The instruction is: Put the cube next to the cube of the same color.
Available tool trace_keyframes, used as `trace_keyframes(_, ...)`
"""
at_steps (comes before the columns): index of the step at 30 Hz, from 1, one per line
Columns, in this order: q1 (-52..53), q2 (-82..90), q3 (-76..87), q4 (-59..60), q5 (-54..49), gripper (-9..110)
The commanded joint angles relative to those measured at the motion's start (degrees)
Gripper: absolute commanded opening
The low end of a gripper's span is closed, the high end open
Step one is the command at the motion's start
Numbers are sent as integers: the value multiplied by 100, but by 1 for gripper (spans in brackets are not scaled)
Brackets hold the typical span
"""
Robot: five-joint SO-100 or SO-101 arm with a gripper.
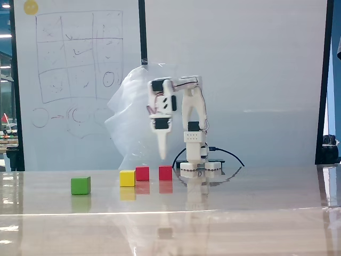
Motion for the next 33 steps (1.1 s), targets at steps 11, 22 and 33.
trace_keyframes(11,-1406,3858,3902,-1389,193,20)
trace_keyframes(22,-2329,7400,6732,-2628,237,14)
trace_keyframes(33,-2303,11180,8016,-1230,158,0)
